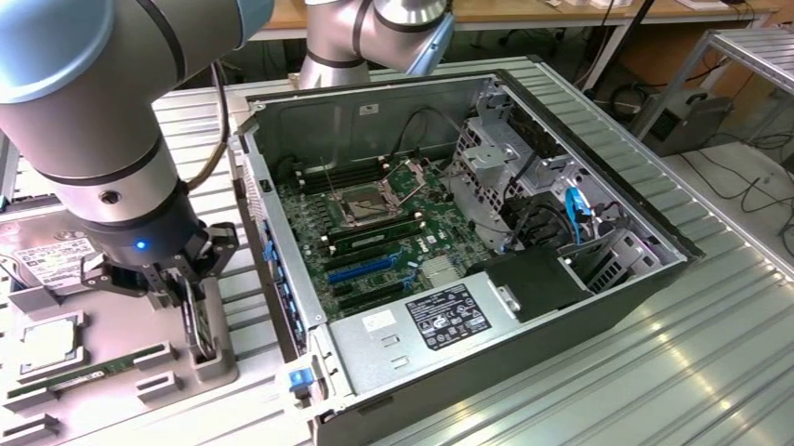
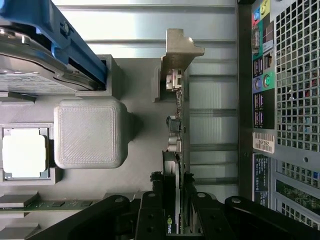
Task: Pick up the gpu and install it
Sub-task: 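Pick up the gpu and move the gpu toward the slot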
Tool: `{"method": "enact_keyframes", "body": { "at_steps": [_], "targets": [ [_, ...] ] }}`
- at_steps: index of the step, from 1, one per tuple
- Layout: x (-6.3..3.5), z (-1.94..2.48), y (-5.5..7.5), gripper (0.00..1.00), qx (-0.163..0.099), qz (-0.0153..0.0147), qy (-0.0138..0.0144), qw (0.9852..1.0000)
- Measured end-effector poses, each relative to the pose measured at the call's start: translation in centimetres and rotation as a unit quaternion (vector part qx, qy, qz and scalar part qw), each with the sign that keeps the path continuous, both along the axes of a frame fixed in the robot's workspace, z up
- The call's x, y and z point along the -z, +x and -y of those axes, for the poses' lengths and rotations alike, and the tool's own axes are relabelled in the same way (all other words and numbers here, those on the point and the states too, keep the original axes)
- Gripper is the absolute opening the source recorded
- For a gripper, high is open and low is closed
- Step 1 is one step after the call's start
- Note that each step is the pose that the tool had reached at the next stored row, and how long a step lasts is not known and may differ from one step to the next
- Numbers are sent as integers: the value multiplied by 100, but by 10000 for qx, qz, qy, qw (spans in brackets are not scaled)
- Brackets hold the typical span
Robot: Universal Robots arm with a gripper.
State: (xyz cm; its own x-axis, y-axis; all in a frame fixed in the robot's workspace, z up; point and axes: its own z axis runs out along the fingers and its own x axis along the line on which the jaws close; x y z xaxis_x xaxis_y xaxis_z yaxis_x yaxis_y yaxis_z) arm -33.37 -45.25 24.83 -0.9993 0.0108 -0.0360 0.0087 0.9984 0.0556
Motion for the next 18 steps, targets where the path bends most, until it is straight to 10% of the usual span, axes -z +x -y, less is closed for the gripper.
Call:
{"method": "enact_keyframes", "body": {
  "at_steps": [9, 18],
  "targets": [
    [-260, 0, 0, 26, -31, -1, 4, 10000],
    [-871, 18, 12, 26, -41, -7, 4, 10000]
  ]
}}
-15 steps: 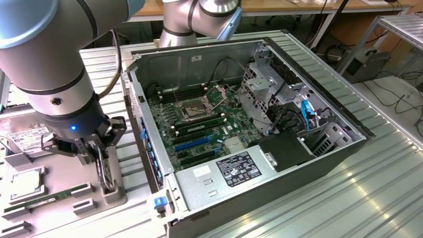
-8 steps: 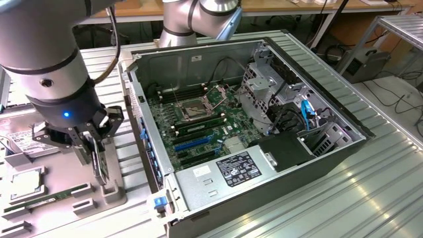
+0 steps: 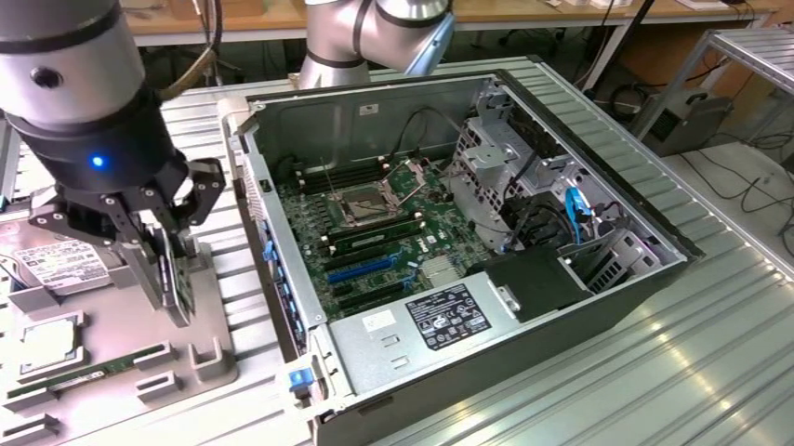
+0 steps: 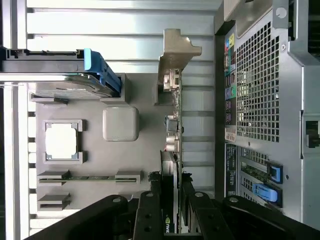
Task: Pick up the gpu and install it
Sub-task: 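Pick up the gpu and move the gpu toward the slot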
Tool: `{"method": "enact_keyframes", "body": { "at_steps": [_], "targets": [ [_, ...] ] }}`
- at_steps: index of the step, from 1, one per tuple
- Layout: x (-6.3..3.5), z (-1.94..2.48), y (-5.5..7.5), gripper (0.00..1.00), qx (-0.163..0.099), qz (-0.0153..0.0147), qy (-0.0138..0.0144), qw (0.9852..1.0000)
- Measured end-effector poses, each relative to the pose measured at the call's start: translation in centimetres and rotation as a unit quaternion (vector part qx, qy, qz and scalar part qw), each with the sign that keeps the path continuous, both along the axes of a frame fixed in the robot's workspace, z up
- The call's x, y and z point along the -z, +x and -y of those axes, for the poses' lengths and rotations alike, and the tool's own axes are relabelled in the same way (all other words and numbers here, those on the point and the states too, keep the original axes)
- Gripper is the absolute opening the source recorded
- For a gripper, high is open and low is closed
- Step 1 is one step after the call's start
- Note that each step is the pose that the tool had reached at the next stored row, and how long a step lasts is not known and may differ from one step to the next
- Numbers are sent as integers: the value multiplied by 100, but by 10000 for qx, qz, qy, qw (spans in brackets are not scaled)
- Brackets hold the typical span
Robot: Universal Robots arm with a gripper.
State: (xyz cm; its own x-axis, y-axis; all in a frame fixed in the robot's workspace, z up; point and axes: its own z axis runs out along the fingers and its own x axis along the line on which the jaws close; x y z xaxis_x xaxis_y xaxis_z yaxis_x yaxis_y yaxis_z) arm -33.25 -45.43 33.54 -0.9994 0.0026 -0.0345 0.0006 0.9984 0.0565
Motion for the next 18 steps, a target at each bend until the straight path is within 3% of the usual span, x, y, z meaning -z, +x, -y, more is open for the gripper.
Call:
{"method": "enact_keyframes", "body": {
  "at_steps": [1, 2, 4, 8, 13, 18],
  "targets": [
    [-54, 5, 4, 26, 0, -1, -1, 10000],
    [-188, 20, 21, 26, 0, -6, 0, 10000],
    [-345, 41, 51, 26, 0, -14, 0, 10000],
    [-598, 85, 138, 26, 0, -38, 0, 10000],
    [-832, 127, 308, 26, 1, -74, 7, 10000],
    [-1123, 160, 590, 26, 0, -133, 28, 9999]
  ]
}}
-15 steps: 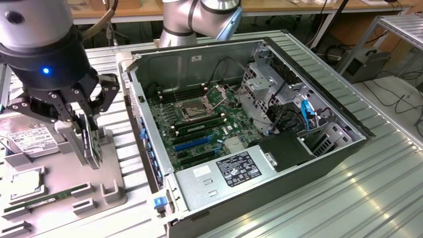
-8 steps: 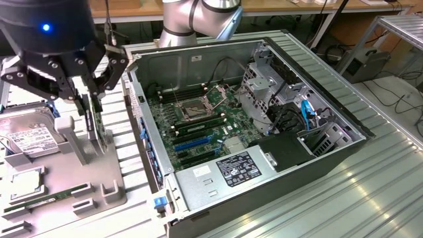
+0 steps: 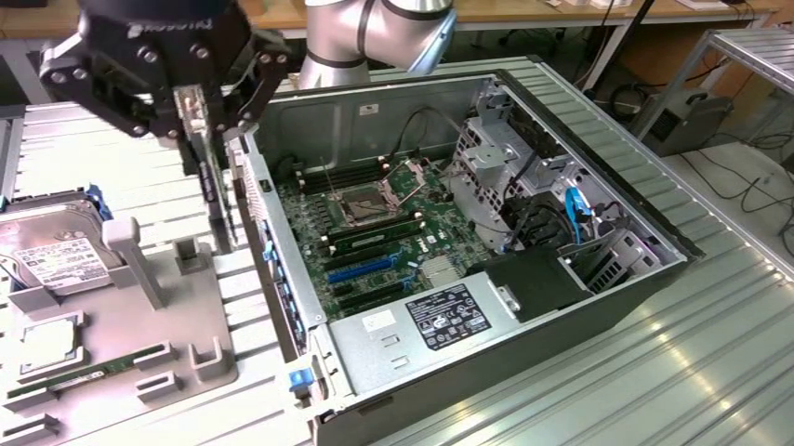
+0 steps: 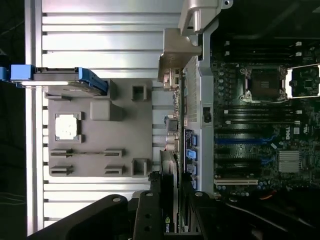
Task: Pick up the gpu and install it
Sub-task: 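Pick up the gpu and move the gpu toward the slot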
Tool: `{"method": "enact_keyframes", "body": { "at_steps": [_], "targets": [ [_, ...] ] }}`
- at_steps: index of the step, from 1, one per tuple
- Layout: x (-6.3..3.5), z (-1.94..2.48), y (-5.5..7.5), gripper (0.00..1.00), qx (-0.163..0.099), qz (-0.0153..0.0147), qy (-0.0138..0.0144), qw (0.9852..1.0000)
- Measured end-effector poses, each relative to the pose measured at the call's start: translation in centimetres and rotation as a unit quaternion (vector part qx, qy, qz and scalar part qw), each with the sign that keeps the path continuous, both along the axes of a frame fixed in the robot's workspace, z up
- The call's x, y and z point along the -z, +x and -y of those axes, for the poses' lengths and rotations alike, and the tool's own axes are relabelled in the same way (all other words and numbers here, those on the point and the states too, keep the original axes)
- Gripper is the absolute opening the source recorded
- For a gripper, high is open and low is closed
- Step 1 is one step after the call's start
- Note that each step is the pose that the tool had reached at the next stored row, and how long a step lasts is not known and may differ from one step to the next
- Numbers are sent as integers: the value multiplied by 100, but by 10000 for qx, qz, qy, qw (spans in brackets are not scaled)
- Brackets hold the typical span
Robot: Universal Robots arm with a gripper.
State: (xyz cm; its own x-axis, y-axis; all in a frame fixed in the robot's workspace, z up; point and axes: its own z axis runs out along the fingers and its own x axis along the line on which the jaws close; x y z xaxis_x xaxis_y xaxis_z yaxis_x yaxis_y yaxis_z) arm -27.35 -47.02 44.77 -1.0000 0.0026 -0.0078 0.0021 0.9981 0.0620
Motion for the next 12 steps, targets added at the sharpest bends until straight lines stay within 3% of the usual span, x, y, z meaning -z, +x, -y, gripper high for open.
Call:
{"method": "enact_keyframes", "body": {
  "at_steps": [3, 12],
  "targets": [
    [-82, 4, 198, 26, 0, -24, 26, 10000],
    [-92, 4, 620, 26, 0, -31, 77, 10000]
  ]
}}
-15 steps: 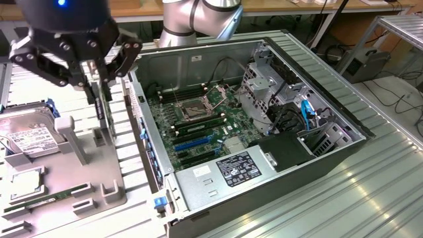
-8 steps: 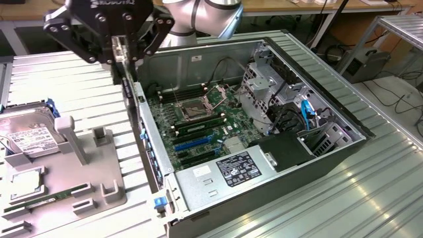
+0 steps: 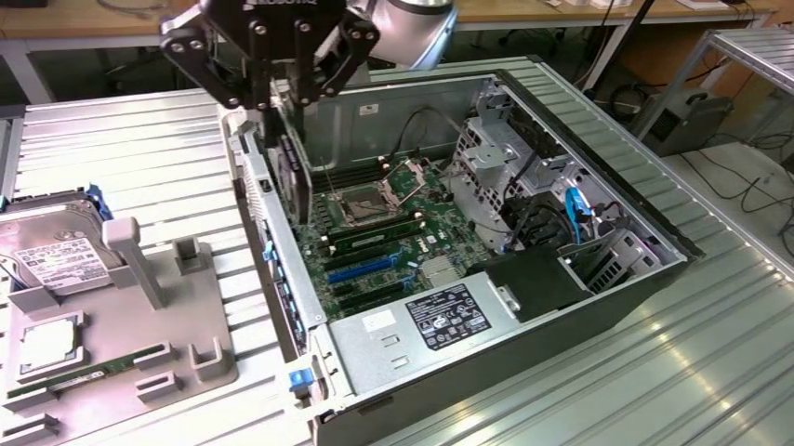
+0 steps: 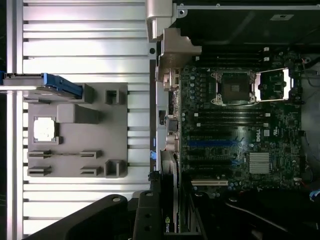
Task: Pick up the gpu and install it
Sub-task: 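Pick up the gpu and move the gpu toward the slot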
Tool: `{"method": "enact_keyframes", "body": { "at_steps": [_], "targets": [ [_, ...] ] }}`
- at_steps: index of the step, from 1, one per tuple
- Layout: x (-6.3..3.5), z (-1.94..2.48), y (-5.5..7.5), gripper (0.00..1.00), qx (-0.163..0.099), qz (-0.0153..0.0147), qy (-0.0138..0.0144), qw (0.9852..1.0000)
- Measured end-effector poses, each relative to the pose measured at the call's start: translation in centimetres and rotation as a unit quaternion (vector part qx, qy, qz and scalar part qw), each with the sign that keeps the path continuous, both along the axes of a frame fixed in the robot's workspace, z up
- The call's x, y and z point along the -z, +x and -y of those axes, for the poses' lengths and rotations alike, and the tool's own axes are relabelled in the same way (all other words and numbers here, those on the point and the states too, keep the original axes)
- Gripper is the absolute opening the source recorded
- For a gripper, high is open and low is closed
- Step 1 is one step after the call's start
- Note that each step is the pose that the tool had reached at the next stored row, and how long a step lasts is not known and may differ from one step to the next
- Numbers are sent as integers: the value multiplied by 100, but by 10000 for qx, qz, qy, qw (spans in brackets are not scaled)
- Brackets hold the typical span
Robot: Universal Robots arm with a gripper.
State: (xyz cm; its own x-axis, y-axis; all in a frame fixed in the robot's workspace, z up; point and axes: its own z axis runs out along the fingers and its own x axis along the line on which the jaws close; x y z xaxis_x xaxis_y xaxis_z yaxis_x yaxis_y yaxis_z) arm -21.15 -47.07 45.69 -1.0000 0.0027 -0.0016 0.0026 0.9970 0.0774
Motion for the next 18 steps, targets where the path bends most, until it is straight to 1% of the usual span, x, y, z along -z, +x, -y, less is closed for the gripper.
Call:
{"method": "enact_keyframes", "body": {
  "at_steps": [1, 4, 6, 7, 9, 11, 12, 14, 16, 18],
  "targets": [
    [1, 0, 69, 26, 1, -2, 2, 10000],
    [16, 0, 211, 26, 0, -11, 2, 10000],
    [37, 0, 305, 26, 1, -23, 2, 10000],
    [51, 0, 350, 26, 0, -28, 1, 10000],
    [99, -3, 480, 26, 1, -38, 0, 10000],
    [152, -8, 618, 26, 0, -46, -10, 10000],
    [179, -13, 686, 26, 1, -48, -16, 10000],
    [217, -24, 779, 26, 0, -48, -26, 10000],
    [258, -42, 884, 26, 1, -49, -36, 10000],
    [298, -66, 984, 26, 0, -49, -40, 10000]
  ]
}}
